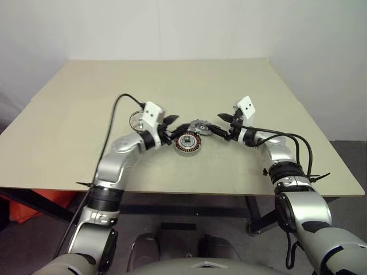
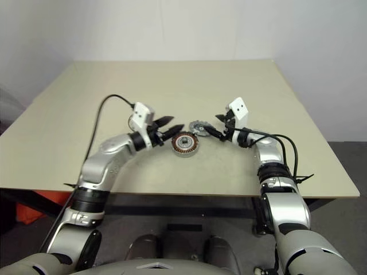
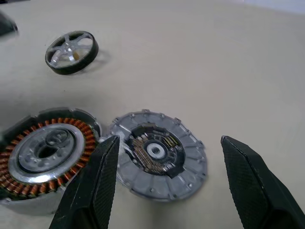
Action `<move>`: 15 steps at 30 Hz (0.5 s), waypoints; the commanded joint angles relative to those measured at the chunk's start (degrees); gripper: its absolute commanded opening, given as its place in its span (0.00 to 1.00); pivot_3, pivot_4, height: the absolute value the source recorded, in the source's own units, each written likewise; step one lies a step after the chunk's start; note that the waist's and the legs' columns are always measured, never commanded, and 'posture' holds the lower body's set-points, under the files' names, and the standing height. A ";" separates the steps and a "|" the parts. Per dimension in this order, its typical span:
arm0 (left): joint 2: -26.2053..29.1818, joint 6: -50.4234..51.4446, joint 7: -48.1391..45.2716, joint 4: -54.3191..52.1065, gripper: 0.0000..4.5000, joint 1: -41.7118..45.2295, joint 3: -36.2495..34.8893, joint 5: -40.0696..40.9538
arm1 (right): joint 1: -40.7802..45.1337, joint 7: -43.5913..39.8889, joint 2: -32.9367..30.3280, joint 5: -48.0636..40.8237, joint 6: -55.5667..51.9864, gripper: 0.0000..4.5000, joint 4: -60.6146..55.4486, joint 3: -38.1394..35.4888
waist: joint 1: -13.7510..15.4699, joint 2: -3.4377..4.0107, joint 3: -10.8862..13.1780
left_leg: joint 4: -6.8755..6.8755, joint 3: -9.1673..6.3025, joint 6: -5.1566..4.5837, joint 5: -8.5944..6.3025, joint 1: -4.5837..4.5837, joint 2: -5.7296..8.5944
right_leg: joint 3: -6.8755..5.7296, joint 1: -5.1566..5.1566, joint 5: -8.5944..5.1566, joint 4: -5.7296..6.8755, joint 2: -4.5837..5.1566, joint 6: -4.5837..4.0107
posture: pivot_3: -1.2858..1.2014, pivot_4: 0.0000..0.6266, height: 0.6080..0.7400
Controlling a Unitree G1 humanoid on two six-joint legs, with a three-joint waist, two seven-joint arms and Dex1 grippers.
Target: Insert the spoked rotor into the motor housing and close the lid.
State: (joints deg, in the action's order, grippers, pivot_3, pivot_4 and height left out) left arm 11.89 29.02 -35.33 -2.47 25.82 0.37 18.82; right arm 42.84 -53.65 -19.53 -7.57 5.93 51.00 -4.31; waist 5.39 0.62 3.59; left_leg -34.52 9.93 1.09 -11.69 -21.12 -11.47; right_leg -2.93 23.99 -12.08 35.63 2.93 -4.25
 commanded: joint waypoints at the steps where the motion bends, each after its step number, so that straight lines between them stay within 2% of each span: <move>1: 3.36 0.21 3.89 -3.80 0.67 -2.12 -5.46 0.07 | -0.86 1.25 1.79 -1.85 -1.04 0.85 -6.40 -0.03 | -0.06 0.00 0.00 | 0.00 0.01 0.04 -0.01 0.01 -0.01 | 0.00 0.00 0.00 0.00 0.00 0.00 | 0.52 0.00 1.00; 6: 7.55 -1.34 9.80 -3.55 0.67 -6.65 -10.75 -2.16 | -3.04 4.29 4.69 -0.75 -3.76 0.85 -13.32 2.04 | -0.05 -0.02 0.01 | 0.00 -0.01 0.17 -0.02 0.00 0.00 | -0.01 -0.02 0.00 -0.03 0.00 0.03 | 0.52 0.00 1.00; 15: 8.20 -2.53 12.63 -4.53 0.67 -10.37 -10.20 -3.40 | -5.25 5.69 4.74 1.64 -11.50 0.85 -20.82 8.07 | 0.13 -0.14 0.08 | 0.01 -0.08 0.21 -0.03 -0.01 -0.01 | -0.05 -0.08 -0.01 -0.10 0.00 0.04 | 0.52 0.00 1.00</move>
State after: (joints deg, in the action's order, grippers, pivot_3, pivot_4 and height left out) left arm 19.96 27.92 -23.17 -4.30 14.97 -9.90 15.75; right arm 37.31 -48.29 -14.29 -6.26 -4.58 33.46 3.22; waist 5.52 0.48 3.67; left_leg -34.51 9.85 1.32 -11.71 -21.13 -11.48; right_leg -2.98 23.92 -12.08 35.53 2.94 -4.21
